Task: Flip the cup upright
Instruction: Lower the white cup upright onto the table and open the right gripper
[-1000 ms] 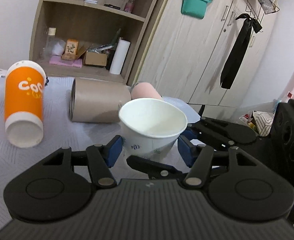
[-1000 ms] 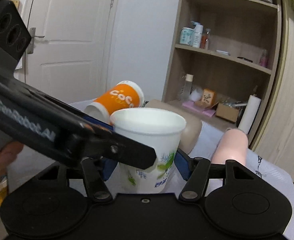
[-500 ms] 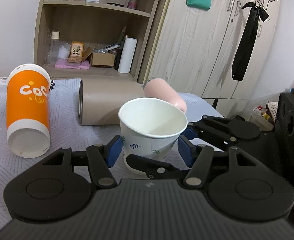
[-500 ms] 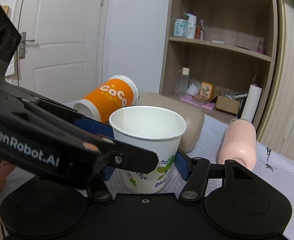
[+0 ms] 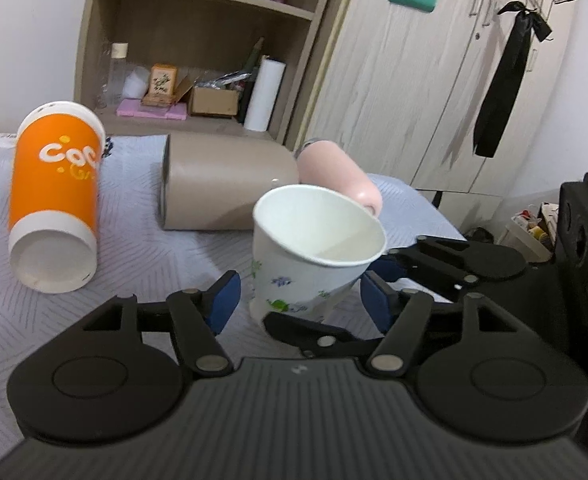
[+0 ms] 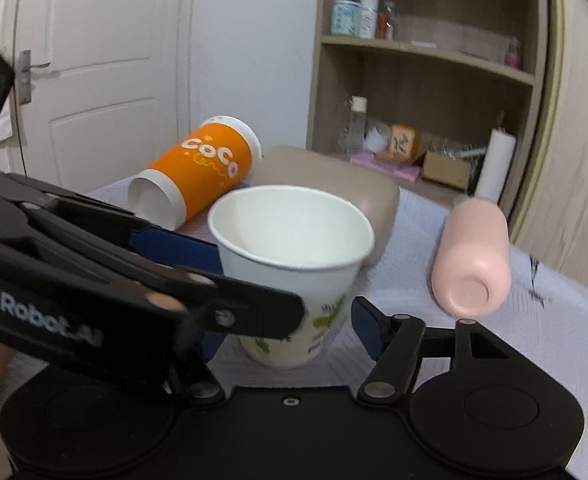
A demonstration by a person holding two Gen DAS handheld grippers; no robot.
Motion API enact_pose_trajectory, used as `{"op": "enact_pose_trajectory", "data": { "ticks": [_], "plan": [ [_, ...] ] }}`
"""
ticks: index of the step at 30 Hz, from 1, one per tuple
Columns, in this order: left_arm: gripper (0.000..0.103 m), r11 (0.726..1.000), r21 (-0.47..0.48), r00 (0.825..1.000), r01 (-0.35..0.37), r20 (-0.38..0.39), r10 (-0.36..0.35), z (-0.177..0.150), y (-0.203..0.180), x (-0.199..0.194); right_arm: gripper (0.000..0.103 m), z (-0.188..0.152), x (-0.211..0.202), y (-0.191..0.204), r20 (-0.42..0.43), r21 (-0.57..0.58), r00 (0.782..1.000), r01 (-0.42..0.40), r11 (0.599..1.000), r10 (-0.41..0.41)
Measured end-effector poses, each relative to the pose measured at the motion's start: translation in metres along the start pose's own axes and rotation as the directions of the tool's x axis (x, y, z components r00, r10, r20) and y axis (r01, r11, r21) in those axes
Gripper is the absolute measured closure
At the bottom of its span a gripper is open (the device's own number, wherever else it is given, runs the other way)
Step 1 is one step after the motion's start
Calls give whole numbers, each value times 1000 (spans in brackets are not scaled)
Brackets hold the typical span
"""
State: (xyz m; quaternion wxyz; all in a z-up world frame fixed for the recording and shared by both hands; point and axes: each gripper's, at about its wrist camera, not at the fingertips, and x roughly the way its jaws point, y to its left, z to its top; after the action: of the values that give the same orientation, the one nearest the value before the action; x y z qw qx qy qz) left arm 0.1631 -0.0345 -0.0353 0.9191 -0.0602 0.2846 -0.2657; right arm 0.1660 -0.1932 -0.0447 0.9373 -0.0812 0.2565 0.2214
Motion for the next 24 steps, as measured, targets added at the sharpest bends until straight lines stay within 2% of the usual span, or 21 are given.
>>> {"op": "enact_pose_trajectory", "data": {
  "ticks": [3,6,9,12,16,20,24],
  "plan": [
    [32,1000,-8,1000,-21,5,21,-3,2,-6,24,-3,-6,-4,-18,29,1000,16,999,-15],
    [29,999,-27,999,-31,11,31,-8,3,-15,23,-10,-20,-4,-22,56,999,47,997,-46],
    [26,997,-52,998,-63,16,64,-17,4,-28,20,-22,-38,-2,6,100,996,83,991,-84],
    [26,992,-36,992,-124,21,125,-26,0,-41,19,-36,-59,-1,47,181,991,118,976,-128],
    [24,978,-10,977,-207,60,207,-36,-9,-63,19,-48,-88,8,116,240,966,199,950,-231],
    [22,956,38,949,-292,134,284,-43,-24,-87,18,-49,-112,21,162,260,936,265,929,-313],
    [17,953,33,935,-301,206,288,-48,-31,-112,17,-45,-135,38,209,256,901,324,911,-380]
  ]
}}
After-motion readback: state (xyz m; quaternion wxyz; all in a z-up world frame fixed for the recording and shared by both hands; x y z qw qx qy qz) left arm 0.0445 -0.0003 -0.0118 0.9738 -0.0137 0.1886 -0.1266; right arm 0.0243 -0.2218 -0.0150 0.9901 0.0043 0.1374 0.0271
